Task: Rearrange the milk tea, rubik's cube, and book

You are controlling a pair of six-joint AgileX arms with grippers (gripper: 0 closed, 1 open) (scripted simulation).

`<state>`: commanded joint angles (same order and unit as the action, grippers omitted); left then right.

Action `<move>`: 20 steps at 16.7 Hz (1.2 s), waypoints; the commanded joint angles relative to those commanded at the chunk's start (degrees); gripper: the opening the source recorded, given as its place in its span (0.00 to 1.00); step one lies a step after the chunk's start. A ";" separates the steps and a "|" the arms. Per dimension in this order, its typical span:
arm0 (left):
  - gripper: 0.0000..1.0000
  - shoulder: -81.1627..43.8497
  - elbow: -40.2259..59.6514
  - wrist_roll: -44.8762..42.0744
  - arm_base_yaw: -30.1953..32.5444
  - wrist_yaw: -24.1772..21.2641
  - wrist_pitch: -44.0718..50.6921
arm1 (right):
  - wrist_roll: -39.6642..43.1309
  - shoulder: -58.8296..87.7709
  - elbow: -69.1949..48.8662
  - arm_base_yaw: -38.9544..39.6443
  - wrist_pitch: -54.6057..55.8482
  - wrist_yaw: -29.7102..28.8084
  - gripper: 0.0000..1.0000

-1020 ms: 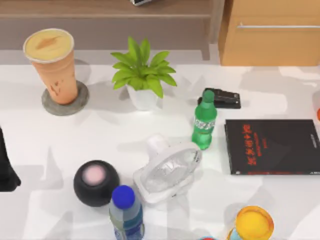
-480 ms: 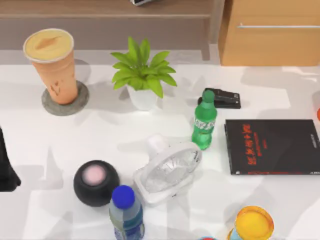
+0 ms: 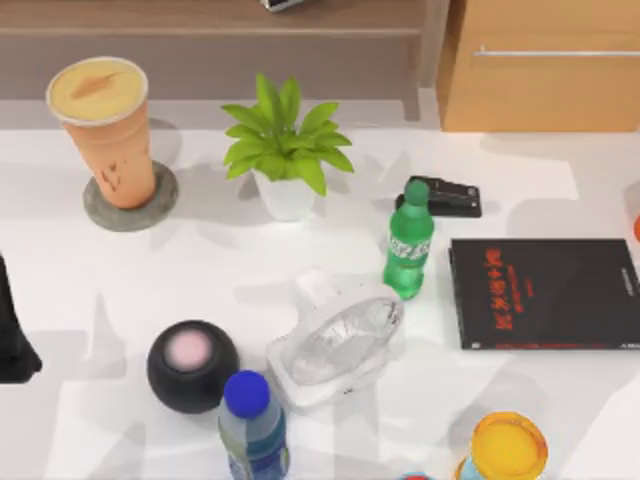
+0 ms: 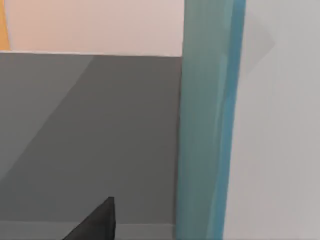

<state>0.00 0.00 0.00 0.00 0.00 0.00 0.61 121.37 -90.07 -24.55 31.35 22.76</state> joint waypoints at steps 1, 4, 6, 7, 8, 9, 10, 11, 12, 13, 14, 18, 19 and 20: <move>1.00 0.00 0.00 0.00 0.00 0.00 0.00 | 0.00 0.00 0.00 0.00 0.00 0.00 0.92; 1.00 0.00 0.00 0.00 0.00 0.00 0.00 | 0.00 0.00 0.00 0.00 0.00 0.00 0.70; 1.00 0.00 0.00 0.00 0.00 0.00 0.00 | 0.00 0.00 0.00 0.00 0.00 0.00 0.55; 1.00 0.00 0.00 0.00 0.00 0.00 0.00 | 0.00 0.00 0.00 0.00 0.00 0.00 0.47; 1.00 0.00 0.00 0.00 0.00 0.00 0.00 | 0.00 0.00 0.00 0.00 0.00 0.00 0.40; 1.00 0.00 0.00 0.00 0.00 0.00 0.00 | 0.00 0.00 0.00 0.00 0.00 0.00 0.32; 1.00 0.00 0.00 0.00 0.00 0.00 0.00 | 0.00 0.00 0.00 0.00 0.00 0.00 0.25; 1.00 0.00 0.00 0.00 0.00 0.00 0.00 | 0.00 0.00 0.00 0.00 0.00 0.00 0.17; 1.00 0.00 0.00 0.00 0.00 0.00 0.00 | 0.00 0.00 0.00 0.00 0.00 0.00 0.10; 1.00 0.00 0.00 0.00 0.00 0.00 0.00 | 0.00 0.00 0.00 0.00 0.00 0.00 0.02; 1.00 0.00 0.00 0.00 0.00 0.00 0.00 | 0.00 0.00 0.00 0.00 0.00 0.00 0.00; 1.00 0.00 0.00 0.00 0.00 0.00 0.00 | 0.00 0.00 0.00 0.00 0.00 0.00 0.00; 1.00 0.00 0.00 0.00 0.00 0.00 0.00 | 0.00 0.00 0.00 0.00 0.00 0.00 0.00; 1.00 0.00 0.00 0.00 0.00 0.00 0.00 | 0.00 0.00 0.00 0.00 0.00 0.00 0.00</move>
<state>0.00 0.00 0.00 0.00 0.00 0.00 0.61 121.37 -90.07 -24.55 31.35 22.76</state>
